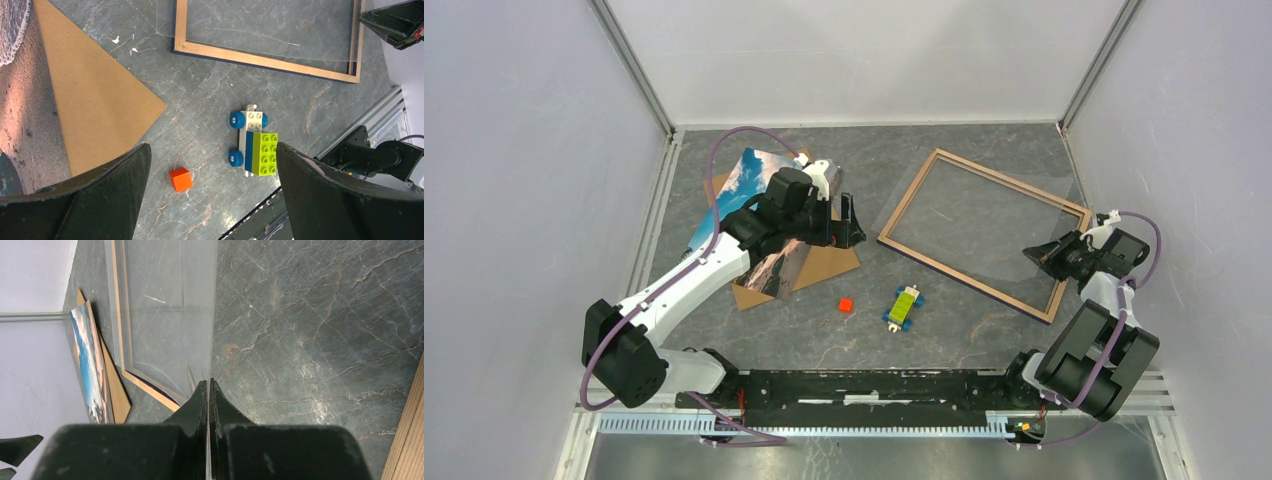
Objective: Put the photo into the frame
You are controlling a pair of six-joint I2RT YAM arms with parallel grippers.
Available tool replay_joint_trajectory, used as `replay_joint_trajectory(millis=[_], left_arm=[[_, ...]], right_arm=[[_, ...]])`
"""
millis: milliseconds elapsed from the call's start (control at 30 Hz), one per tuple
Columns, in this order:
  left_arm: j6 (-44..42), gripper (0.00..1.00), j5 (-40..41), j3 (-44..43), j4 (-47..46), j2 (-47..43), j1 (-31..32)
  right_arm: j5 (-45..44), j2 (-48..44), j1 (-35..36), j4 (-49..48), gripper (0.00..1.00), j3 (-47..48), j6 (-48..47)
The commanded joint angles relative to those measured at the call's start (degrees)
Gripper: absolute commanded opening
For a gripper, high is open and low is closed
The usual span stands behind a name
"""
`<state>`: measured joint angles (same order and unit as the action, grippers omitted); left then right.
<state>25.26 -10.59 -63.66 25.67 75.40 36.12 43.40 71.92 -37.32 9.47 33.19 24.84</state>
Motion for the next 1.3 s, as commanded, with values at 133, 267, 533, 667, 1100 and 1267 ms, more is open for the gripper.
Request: replay_joint_trajectory(millis=[133,267,533,667,1100,1267], left_arm=[[-2.95,1.00,0.82,0.11,-0.71,-0.77,0.27],[-2.76,1.00,0.53,0.38,-1.12,-0.75,0.27],[-2.67,1.00,0.48,0.55,-1.33,-0.95,0.53],[-2.67,1.00,0.39,0.72,-1.45,-0.86,0.67],[-2.41,1.00,0.04,0.98,-1.80,-0.25,1.21],[-2.40,1.00,-0.04,0.92,-1.77,-0.25,1.54]], right_arm=[[-1.19,-1.13,-0.79,0.79,0.00,0.78,-1.79],[-1.87,-1.47,-1.41,2.82,0.00,1.35,-3.39],[-3.04,-0.72,-1.65,6.52,0.00,3.25,-6.96],[-3.47,-0.29,-1.69,8.24,0.00,4.15,-8.87],[-4.51,2.97,-1.66,13.51,0.00,8.36,-14.31],[-7.18,2.29,-1.70,14.77,0.00,8.98,-15.08]])
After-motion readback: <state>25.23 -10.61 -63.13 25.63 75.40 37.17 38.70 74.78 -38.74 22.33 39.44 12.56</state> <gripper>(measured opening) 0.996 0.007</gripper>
